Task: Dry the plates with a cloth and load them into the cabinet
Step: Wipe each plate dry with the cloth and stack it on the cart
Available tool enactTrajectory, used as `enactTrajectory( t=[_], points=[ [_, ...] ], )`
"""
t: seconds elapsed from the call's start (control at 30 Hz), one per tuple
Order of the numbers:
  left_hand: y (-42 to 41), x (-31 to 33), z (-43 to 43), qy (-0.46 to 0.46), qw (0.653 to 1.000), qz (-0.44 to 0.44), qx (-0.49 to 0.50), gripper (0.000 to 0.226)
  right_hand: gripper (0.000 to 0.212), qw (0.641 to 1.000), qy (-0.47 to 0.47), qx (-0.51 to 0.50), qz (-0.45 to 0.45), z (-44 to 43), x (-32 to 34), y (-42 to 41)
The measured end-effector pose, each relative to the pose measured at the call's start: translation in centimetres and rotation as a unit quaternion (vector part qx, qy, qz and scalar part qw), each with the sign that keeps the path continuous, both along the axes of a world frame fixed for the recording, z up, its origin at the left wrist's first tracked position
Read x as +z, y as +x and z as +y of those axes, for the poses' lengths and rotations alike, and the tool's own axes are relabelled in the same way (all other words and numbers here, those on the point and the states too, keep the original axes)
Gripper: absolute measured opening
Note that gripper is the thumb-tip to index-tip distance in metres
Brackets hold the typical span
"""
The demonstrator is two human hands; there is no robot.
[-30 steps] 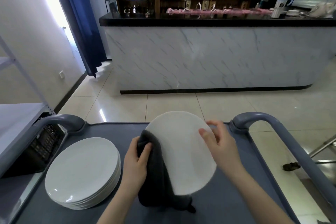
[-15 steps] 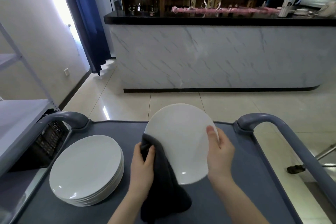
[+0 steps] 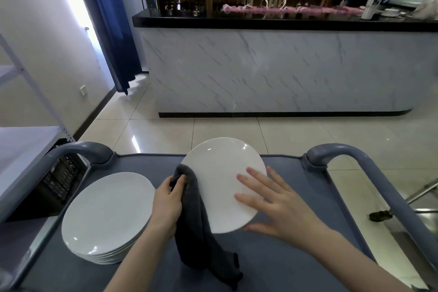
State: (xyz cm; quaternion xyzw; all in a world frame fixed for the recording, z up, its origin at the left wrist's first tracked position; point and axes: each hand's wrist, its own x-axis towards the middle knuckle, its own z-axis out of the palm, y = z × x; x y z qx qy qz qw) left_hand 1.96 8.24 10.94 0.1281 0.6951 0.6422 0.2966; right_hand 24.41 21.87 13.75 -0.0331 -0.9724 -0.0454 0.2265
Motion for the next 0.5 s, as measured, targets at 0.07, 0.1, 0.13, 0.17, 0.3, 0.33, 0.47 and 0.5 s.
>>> enactTrajectory(
  t=[0.07, 0.1, 0.13, 0.17, 0.3, 0.33, 0.47, 0.5],
  points=[
    [-0.2, 0.1, -0.1, -0.012, 1.000, 0.001, -0.021, 0.018, 0.033, 0.998, 0.051, 0.038, -0.002, 0.3, 0.0, -0.3],
    [-0.2, 0.2, -0.1, -0.016, 1.000, -0.003, -0.027, 0.019, 0.032, 0.996, 0.070, 0.049, -0.001, 0.4, 0.0, -0.4],
    [-0.3, 0.2, -0.2, -0.019, 0.999, -0.009, -0.030, 0.019, 0.034, 0.995, 0.087, 0.056, 0.002, 0.3, -0.1, -0.4],
    [-0.3, 0.2, -0.3, -0.021, 0.999, -0.017, -0.032, 0.019, 0.035, 0.993, 0.099, 0.060, 0.008, 0.3, -0.2, -0.4],
    [-0.5, -0.2, -1.1, -0.022, 0.999, -0.027, -0.018, 0.027, 0.034, 0.993, 0.100, 0.052, 0.030, -0.2, -0.7, 0.0],
    [-0.6, -0.4, -1.4, -0.021, 0.999, -0.024, -0.006, 0.028, 0.032, 0.995, 0.085, 0.045, 0.032, -0.5, -0.8, 0.0],
    [-0.7, -0.9, -2.2, 0.024, 0.997, -0.045, 0.064, 0.029, 0.018, 0.988, -0.127, -0.068, 0.052, -2.0, -1.0, 0.1],
    [-0.4, -0.8, -2.3, 0.039, 0.995, -0.048, 0.075, 0.028, 0.014, 0.968, -0.213, -0.125, 0.047, -2.2, -1.0, 0.0]
  ],
)
